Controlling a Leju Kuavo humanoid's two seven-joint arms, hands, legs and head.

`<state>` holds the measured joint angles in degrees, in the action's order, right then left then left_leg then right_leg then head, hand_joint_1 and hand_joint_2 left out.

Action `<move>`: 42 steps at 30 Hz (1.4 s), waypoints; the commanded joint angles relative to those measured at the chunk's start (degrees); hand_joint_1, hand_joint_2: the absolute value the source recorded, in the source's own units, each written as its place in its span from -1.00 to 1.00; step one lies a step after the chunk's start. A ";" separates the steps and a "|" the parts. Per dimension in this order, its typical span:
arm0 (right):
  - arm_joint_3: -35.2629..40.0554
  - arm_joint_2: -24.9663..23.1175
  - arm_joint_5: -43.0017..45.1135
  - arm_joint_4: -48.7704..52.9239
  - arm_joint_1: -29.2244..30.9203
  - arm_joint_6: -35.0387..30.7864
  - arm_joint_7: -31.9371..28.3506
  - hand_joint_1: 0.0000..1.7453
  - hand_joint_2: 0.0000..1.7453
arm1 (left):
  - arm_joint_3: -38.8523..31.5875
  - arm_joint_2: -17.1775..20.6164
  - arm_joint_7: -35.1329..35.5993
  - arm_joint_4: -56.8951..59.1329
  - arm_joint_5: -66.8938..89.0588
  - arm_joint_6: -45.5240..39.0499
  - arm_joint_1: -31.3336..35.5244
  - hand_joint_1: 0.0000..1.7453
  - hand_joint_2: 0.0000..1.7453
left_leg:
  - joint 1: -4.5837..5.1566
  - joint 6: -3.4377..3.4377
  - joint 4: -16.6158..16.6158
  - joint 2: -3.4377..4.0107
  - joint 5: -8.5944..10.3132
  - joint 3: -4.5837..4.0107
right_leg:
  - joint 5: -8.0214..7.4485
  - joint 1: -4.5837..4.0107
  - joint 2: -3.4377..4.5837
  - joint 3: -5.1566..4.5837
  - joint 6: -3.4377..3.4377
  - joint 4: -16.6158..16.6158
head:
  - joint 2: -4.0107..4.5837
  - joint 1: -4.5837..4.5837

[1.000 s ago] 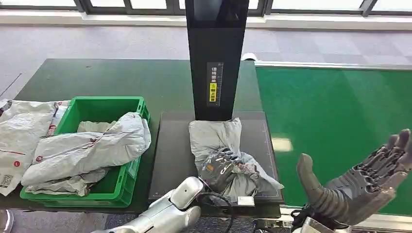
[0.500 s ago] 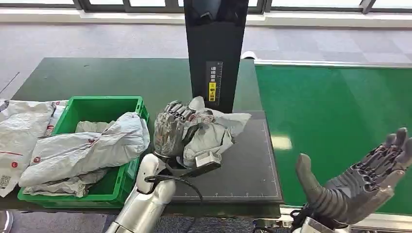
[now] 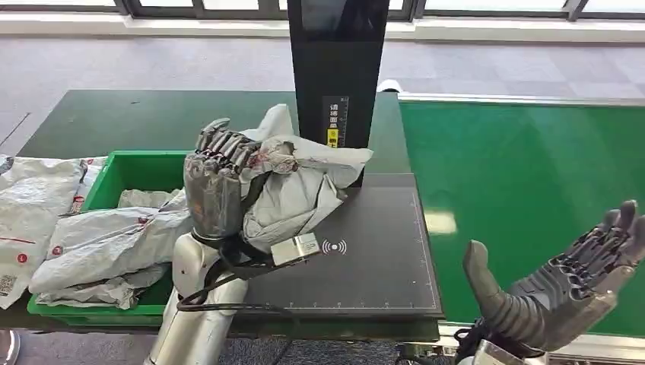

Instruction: Moved the parcel from conveyor to table for the left to box.

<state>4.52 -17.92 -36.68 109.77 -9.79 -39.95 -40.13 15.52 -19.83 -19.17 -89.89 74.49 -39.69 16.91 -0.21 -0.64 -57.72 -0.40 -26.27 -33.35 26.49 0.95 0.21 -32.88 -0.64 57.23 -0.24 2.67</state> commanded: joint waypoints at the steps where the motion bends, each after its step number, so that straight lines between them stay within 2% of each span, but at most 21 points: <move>1: -0.74 -0.57 0.73 -3.41 1.67 -0.05 0.13 -1.00 1.00 | -7.18 -0.17 0.96 -12.06 5.44 -0.31 -1.96 1.00 1.00 | -0.04 -0.01 0.03 0.26 -0.04 0.06 | -0.04 -0.05 0.22 0.00 0.05 -0.05 | 0.00 0.00; 7: -0.75 0.20 2.27 -2.62 0.03 -0.05 0.13 -1.00 1.00 | -11.47 -0.17 4.36 -7.86 10.30 -0.31 -1.70 1.00 1.00 | -0.04 0.00 0.10 0.18 0.01 0.13 | -0.04 -0.05 0.12 0.09 0.06 -0.13 | 0.00 0.00; 10: -0.75 0.20 2.27 -2.62 0.03 -0.05 0.13 -1.00 1.00 | -11.47 -0.17 4.36 -7.86 10.30 -0.31 -1.70 1.00 1.00 | -0.04 -0.01 0.14 0.15 0.02 0.15 | -0.04 -0.05 0.09 0.11 0.07 -0.16 | 0.00 0.00; 13: -1.01 0.30 2.17 -1.72 -0.97 -0.05 0.13 -1.00 1.00 | -15.85 -0.17 3.53 -3.92 7.93 -0.31 -1.71 1.00 1.00 | -0.04 -0.01 0.11 0.08 0.01 0.14 | -0.02 -0.04 0.02 0.11 0.07 -0.14 | 0.00 0.00; 16: -1.82 0.12 2.30 -0.22 -2.18 -0.05 0.13 -1.00 1.00 | -23.03 -0.17 3.04 -0.29 5.83 -0.31 -1.26 1.00 1.00 | -0.02 -0.02 0.20 0.09 0.03 0.24 | -0.02 -0.03 0.02 0.19 0.09 -0.20 | 0.00 0.00; 18: -2.39 0.13 2.86 0.50 -2.88 -0.05 0.13 -1.00 1.00 | -30.15 -0.17 -0.42 1.81 2.17 -0.31 -0.82 1.00 1.00 | -0.02 -0.03 0.21 0.13 0.03 0.26 | -0.03 -0.03 0.06 0.17 0.10 -0.20 | 0.00 0.00; 22: -2.60 0.48 3.61 0.62 -2.94 -0.05 0.13 -1.00 1.00 | -37.04 -0.17 -0.80 5.23 0.19 -0.31 -0.23 1.00 1.00 | -0.01 -0.03 0.11 0.15 0.01 0.17 | 0.01 -0.02 0.10 0.06 0.08 -0.09 | 0.00 0.00; 29: -2.59 0.41 3.56 0.52 -2.83 -0.05 0.13 -1.00 1.00 | -37.15 -0.17 -0.17 5.68 0.15 -0.31 -0.25 1.00 1.00 | -0.03 -0.01 0.06 0.03 0.01 0.08 | 0.04 -0.03 -0.02 0.01 0.06 -0.08 | 0.00 0.00; 30: -2.30 0.65 3.78 0.39 -2.78 -0.05 0.13 -1.00 1.00 | -37.82 -0.17 2.34 6.67 0.87 -0.31 -0.29 1.00 1.00 | -0.06 -0.01 0.07 0.03 0.02 0.08 | 0.01 -0.07 -0.03 0.04 0.07 -0.13 | 0.00 0.00; 42: -1.36 1.30 4.00 -2.06 -2.25 -0.05 0.13 -1.00 1.00 | -46.46 -0.17 4.39 13.16 -0.21 -0.31 0.25 1.00 1.00 | -0.06 -0.03 0.17 0.12 0.03 0.17 | -0.02 -0.07 0.05 0.09 0.11 -0.21 | 0.00 0.00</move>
<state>4.35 -17.92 -32.94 110.64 -13.01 -39.98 -40.13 -22.17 -19.26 -16.09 -84.48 73.31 -39.69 14.13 -0.21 -0.66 -57.72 -0.32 -26.28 -33.36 26.53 0.95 0.27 -32.99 -0.59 57.22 -0.24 2.67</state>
